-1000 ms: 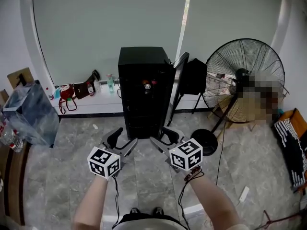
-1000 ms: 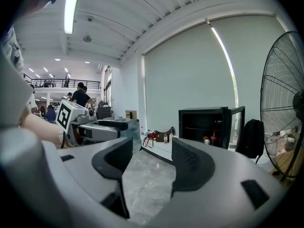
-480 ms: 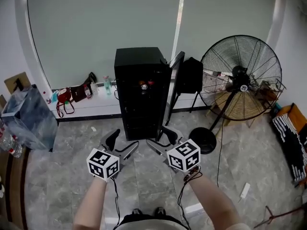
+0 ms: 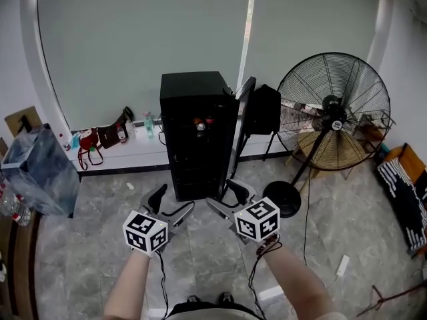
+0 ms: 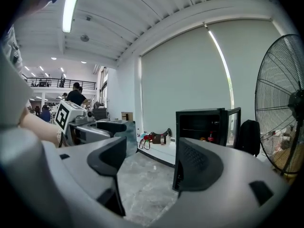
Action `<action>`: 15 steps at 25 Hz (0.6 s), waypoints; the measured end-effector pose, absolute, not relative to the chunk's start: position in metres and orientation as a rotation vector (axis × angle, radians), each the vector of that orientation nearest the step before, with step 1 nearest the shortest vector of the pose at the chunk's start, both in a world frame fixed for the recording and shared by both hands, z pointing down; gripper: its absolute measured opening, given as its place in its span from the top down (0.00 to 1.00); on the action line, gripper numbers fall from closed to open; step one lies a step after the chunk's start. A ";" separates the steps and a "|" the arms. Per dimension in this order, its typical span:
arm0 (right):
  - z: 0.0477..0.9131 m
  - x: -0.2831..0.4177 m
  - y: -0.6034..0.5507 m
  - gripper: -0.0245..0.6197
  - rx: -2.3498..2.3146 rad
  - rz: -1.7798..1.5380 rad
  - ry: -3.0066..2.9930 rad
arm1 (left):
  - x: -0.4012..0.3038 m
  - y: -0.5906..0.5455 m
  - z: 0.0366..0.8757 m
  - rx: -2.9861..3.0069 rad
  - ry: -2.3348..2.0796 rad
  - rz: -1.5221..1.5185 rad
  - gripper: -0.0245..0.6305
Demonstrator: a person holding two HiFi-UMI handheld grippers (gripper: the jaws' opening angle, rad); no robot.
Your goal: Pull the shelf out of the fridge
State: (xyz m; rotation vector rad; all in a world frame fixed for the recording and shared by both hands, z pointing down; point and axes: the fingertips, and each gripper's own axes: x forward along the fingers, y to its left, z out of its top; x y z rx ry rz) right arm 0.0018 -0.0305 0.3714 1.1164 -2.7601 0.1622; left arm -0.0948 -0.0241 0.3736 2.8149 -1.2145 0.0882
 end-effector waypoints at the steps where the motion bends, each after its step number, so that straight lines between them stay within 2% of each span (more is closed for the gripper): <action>1: 0.373 0.000 -0.031 0.45 1.123 0.166 -2.756 | -0.097 -0.025 0.374 2.816 -1.213 0.084 0.34; 15: 0.380 -0.023 -0.062 0.45 1.188 0.159 -2.726 | -0.120 -0.064 0.381 2.837 -1.158 0.079 0.34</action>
